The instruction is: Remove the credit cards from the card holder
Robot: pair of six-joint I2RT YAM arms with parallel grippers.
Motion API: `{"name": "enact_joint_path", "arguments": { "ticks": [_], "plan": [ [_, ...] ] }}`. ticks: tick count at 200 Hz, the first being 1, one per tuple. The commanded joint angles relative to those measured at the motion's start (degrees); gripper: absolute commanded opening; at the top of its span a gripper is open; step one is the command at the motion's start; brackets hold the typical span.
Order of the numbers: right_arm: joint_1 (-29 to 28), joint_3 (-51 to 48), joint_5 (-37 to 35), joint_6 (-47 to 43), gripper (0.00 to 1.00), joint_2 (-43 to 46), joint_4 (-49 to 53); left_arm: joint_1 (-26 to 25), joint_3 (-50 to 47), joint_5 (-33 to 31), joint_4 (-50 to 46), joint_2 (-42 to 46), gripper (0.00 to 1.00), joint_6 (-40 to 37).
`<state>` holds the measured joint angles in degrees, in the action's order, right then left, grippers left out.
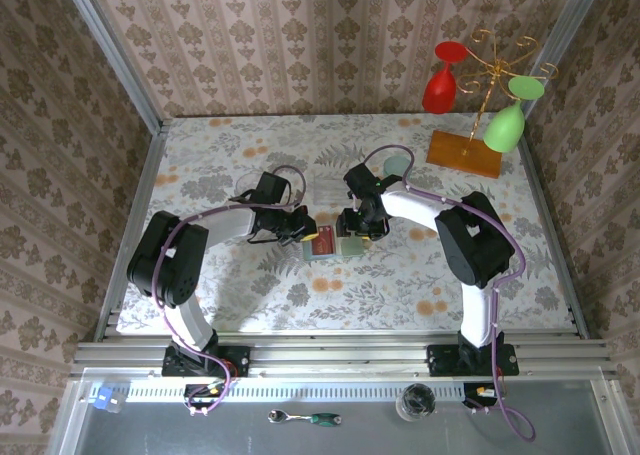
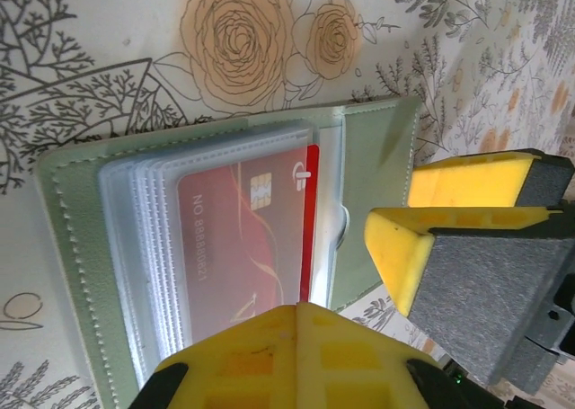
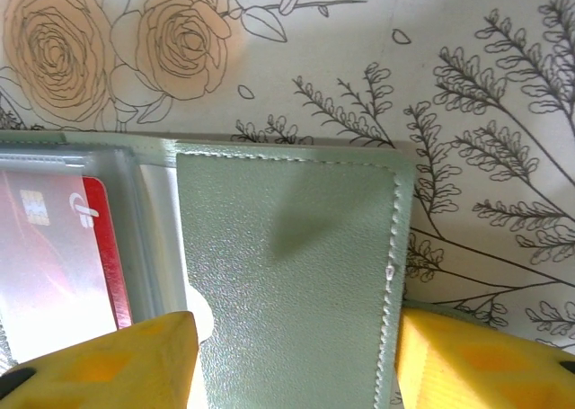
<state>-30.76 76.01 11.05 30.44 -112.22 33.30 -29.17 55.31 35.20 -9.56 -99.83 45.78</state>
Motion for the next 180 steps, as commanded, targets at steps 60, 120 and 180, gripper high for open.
{"name": "enact_joint_path", "arguments": {
  "ticks": [60, 120, 180],
  "plan": [
    [-0.26, -0.19, -2.86, 4.01, 0.59, 6.33, 1.69, 0.43, 1.44, -3.10, -5.08, -2.26, 0.00, -3.76],
    [-0.61, -2.68, 15.80, 9.84, 0.48, 3.64, -12.40, 0.52, 1.04, -4.36, -5.79, -2.56, 0.00, -4.19],
    [-0.70, -3.50, 21.47, 11.84, 0.34, -0.79, -16.95, 0.57, 0.98, -4.59, -6.05, -2.99, 0.00, -4.38]
  ]
}}
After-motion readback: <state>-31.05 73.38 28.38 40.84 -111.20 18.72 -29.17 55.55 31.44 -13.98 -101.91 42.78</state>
